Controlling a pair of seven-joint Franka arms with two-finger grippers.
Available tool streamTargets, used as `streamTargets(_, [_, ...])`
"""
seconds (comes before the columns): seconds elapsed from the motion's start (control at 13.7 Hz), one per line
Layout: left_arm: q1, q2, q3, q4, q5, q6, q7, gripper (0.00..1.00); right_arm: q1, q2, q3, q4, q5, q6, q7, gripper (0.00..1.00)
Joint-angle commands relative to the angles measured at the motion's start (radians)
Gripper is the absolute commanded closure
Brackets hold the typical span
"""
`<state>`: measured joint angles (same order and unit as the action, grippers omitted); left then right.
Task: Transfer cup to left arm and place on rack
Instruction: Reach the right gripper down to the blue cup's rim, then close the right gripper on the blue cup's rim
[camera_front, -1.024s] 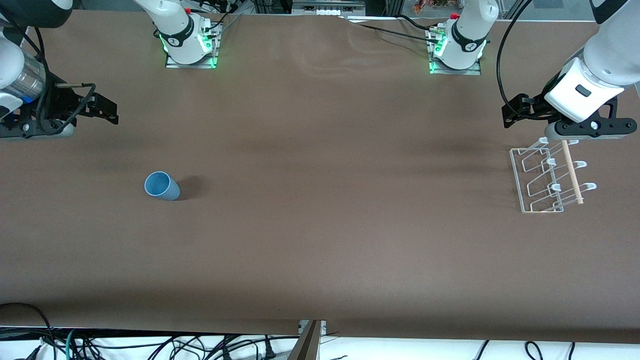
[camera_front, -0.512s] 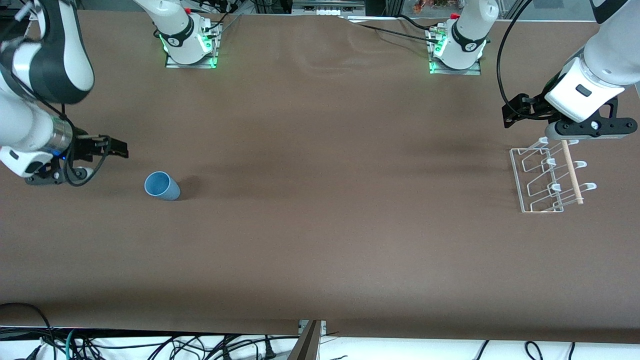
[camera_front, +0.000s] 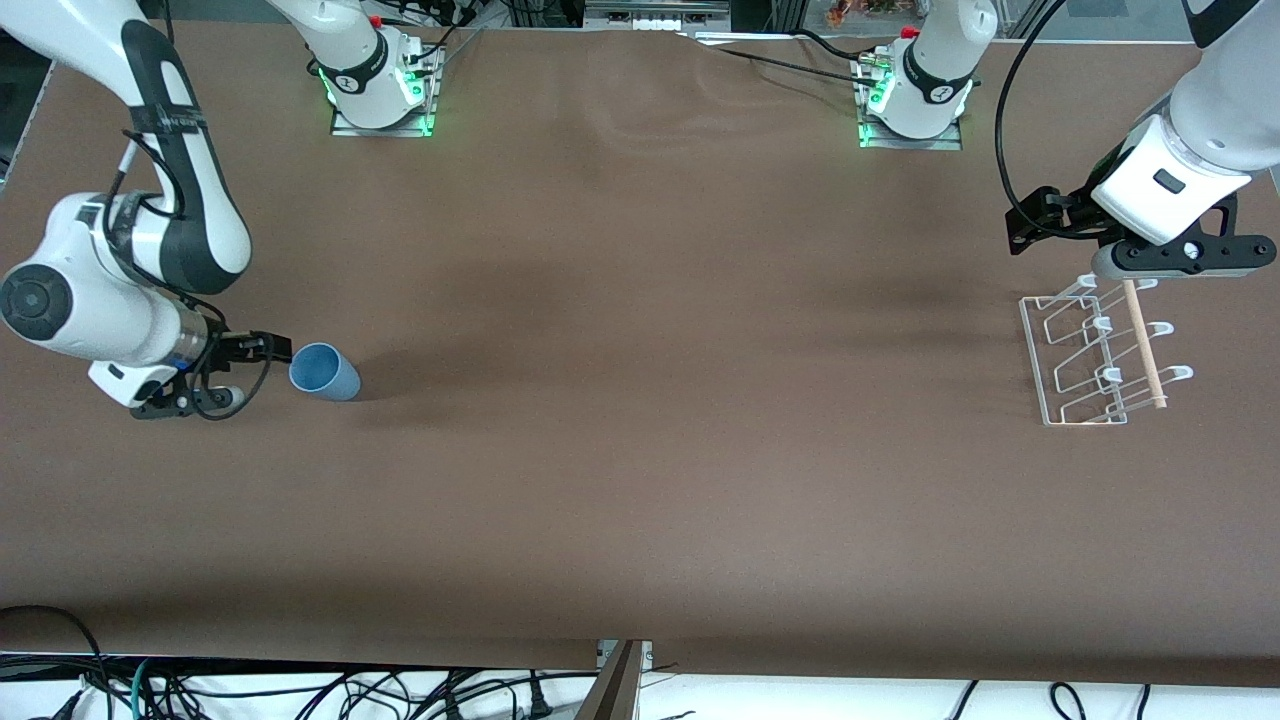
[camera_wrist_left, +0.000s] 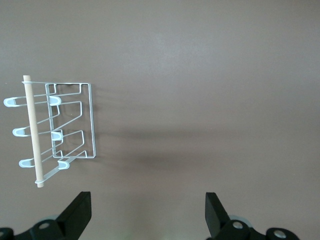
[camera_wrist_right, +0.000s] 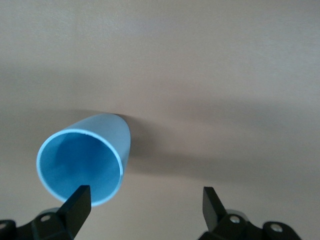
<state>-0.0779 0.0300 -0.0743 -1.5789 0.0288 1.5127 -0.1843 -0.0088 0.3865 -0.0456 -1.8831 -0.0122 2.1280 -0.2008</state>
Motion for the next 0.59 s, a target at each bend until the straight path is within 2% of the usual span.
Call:
streamTargets(0.0, [0.003, -0.005, -0.001, 0.014, 0.017, -0.022, 0.020, 0.00, 0.003, 0.029, 0.009, 0.036, 0.027, 0.006, 0.018, 0.01])
streamTargets(0.22, [0.004, -0.005, -0.002, 0.014, 0.016, -0.022, 0.019, 0.00, 0.006, 0.074, 0.013, 0.052, 0.028, 0.020, 0.034, 0.02])
streamTargets(0.29, [0.004, -0.005, 0.001, 0.014, 0.016, -0.020, 0.020, 0.00, 0.012, 0.095, 0.012, 0.052, 0.029, 0.029, 0.034, 0.05])
streamTargets(0.44, [0.004, -0.005, 0.001, 0.014, 0.016, -0.020, 0.019, 0.00, 0.020, 0.120, 0.012, 0.052, 0.029, 0.044, 0.034, 0.30])
streamTargets(0.51, [0.004, -0.004, -0.001, 0.017, 0.016, -0.020, 0.019, 0.00, 0.020, 0.126, 0.012, 0.052, 0.029, 0.044, 0.034, 0.51])
